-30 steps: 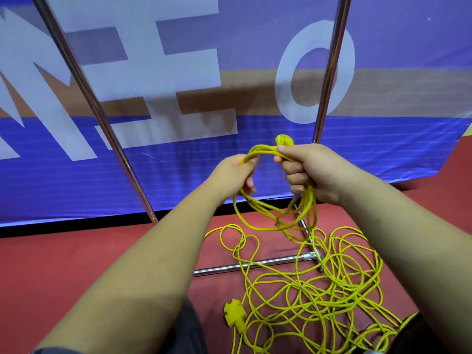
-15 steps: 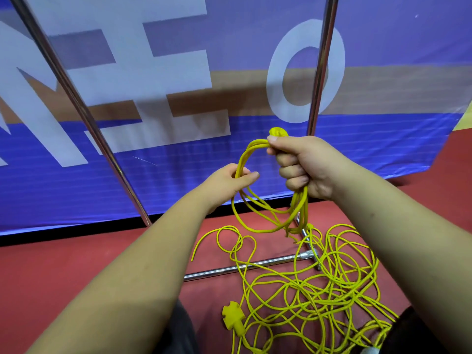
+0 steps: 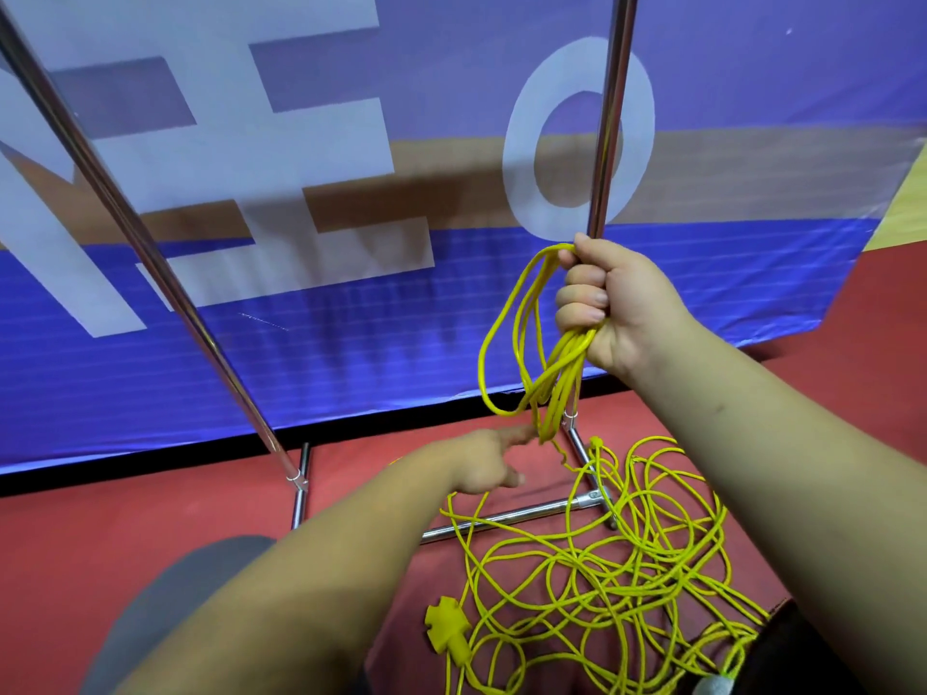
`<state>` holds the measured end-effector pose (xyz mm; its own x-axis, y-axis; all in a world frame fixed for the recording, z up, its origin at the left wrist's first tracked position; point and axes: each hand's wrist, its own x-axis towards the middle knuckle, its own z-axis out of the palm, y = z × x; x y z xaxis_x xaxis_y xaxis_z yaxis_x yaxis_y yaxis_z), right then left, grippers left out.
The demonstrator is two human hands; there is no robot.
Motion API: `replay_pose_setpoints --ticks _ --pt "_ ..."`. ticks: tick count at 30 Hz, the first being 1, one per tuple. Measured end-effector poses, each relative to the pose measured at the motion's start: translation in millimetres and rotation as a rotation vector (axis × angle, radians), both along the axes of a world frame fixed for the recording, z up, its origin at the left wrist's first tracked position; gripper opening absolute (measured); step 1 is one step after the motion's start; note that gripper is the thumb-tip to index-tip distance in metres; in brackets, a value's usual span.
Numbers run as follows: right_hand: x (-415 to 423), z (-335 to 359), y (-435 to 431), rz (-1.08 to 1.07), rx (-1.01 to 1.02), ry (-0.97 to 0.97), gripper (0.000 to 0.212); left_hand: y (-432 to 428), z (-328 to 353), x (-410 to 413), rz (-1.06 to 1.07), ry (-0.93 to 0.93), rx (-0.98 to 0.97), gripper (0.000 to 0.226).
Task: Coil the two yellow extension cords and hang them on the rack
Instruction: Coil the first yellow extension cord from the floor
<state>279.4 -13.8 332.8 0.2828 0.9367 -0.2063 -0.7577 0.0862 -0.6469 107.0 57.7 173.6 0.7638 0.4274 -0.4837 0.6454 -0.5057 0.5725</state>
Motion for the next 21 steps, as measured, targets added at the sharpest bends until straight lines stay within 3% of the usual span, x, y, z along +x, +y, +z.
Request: replay_pose_setpoints --ticks 3,7,10,16,18,21 --pt "5.6 2.9 -1.9 0.030 0.030 0.085 0.029 -12.0 -11.4 11.7 -0.036 -0.035 -0.057 0.065" --pt "15.5 5.5 -7.1 0.054 0.050 0.173 0.031 -9.0 -25.3 15.8 -0.060 -0.136 -0.125 0.028" --pt "24.7 5.0 -10.2 0.101 0.070 0.209 0.031 -4.4 -25.4 15.2 -0.116 -0.118 -0.190 0.026" --pt "36.1 6.6 -14.8 0.176 0.077 0.145 0.028 28.3 -0.6 -1.6 -0.049 -0.062 0.092 0.022" --pt "35.8 6.1 -14.5 0.146 0.032 0.055 0.026 40.0 14.4 -10.2 -0.035 -0.003 0.209 0.025" --pt "28.4 2.4 -13.8 0.096 -0.060 -0.136 0.024 57.1 33.7 -28.0 -0.068 0.069 0.459 0.009"
